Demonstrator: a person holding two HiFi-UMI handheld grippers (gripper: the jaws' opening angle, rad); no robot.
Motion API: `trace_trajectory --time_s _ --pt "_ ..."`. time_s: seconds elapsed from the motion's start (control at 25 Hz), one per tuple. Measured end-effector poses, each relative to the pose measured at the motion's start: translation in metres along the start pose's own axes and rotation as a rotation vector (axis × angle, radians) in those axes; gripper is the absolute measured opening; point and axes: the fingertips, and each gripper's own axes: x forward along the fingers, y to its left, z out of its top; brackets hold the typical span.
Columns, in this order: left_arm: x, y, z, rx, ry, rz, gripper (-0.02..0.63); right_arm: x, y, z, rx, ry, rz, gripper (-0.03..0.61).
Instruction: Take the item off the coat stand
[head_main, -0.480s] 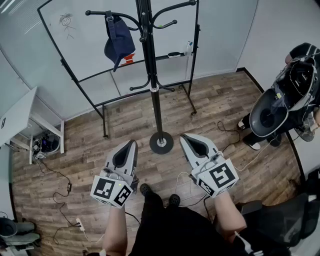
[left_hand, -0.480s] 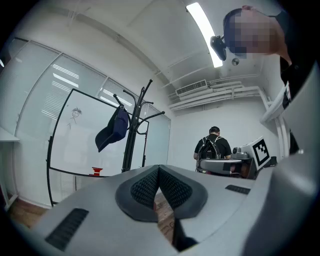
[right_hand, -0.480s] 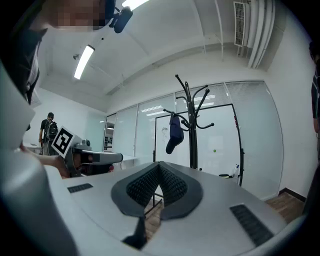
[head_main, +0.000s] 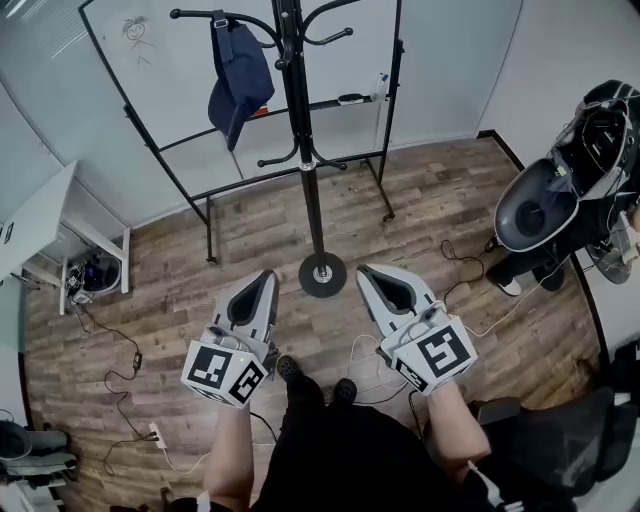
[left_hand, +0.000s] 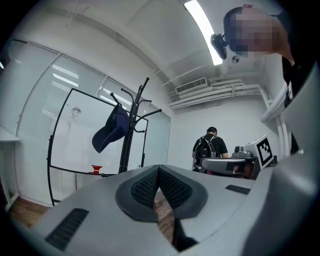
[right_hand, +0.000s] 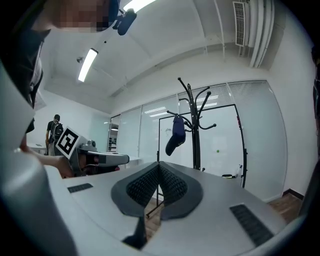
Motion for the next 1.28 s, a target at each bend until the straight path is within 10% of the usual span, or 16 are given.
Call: trace_trajectory --time_s 1.28 --pt "0.042 0.103 0.002 -0.037 0.013 -0.023 0.015 0.099 -0.021 -0.003 0.064 0.014 -0.088 0.031"
